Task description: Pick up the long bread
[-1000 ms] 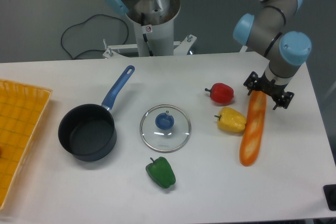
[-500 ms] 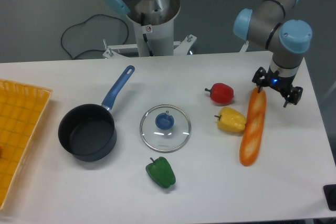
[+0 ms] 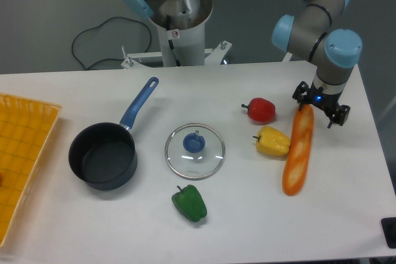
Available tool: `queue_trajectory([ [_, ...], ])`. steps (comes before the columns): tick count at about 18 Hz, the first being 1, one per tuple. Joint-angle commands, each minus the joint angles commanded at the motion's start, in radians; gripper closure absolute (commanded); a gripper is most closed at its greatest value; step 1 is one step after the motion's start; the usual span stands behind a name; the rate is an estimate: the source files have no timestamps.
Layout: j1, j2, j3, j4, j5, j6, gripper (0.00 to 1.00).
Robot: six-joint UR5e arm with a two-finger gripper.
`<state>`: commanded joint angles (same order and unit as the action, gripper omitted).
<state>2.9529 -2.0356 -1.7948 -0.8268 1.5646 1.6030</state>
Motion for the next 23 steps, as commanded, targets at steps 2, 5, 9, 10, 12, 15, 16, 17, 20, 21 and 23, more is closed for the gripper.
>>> queue_trajectory([
  [2, -0.008, -0.003, -0.005, 0.002, 0.0, -0.003, 0.0],
  [5, -0.011, -0.011, -0.005, 0.003, 0.0, -0.008, 0.0],
  [9, -0.015, -0.012, -0.003, 0.003, 0.005, -0.009, 0.0],
  [10, -0.015, -0.012, -0.003, 0.003, 0.012, -0.008, 0.0],
  [12, -0.02, -0.012, -0.003, 0.003, 0.028, -0.009, 0.0],
  [15, -0.021, -0.015, -0.002, 0.003, 0.037, -0.008, 0.0],
  [16, -0.023, -0.02, -0.002, 0.003, 0.038, -0.008, 0.02],
  [17, -0.023, -0.02, -0.002, 0.003, 0.038, -0.009, 0.05],
  [20, -0.025, -0.029, 0.001, 0.003, 0.038, -0.011, 0.12],
  [21, -0.025, -0.031, 0.003, 0.002, 0.038, -0.011, 0.19],
  [23, -0.023, -0.029, 0.006, 0.0, 0.038, -0.011, 0.43],
])
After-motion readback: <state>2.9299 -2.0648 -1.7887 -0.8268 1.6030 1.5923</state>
